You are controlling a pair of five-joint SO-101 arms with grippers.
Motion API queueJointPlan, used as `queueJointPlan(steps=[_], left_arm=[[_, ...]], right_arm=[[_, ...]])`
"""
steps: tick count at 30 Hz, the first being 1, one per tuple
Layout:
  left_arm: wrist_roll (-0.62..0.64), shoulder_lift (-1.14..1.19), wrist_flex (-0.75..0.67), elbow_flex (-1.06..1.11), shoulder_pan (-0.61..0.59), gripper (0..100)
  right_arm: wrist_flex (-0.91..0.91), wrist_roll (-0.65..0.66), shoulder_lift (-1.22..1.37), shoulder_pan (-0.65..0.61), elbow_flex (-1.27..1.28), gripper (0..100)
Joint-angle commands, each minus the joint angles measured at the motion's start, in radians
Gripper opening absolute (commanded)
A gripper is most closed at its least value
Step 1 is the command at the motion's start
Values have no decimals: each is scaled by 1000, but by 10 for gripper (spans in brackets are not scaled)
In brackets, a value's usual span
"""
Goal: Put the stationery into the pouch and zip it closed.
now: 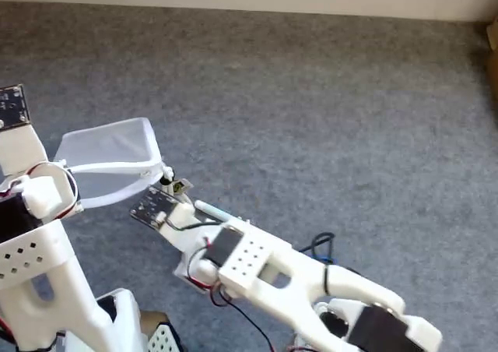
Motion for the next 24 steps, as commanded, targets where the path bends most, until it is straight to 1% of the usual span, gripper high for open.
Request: queueJointPlan(steps=[1, 12, 14, 19, 24], left_arm=[[9, 1, -18, -7, -15, 11], [9, 1, -17, -7, -21, 11], [9, 1, -17, -7, -21, 11], [9, 1, -17, -7, -21, 11], [9, 1, -15, -5, -21, 11]], right_arm=[[-16, 9, 64, -10, -105, 245], [-16, 11, 266, -8, -185, 243], [-16, 11, 288, -10, -188, 213], [-59, 17, 308, -12, -185, 89], [-58, 17, 282, -8, -179, 34]])
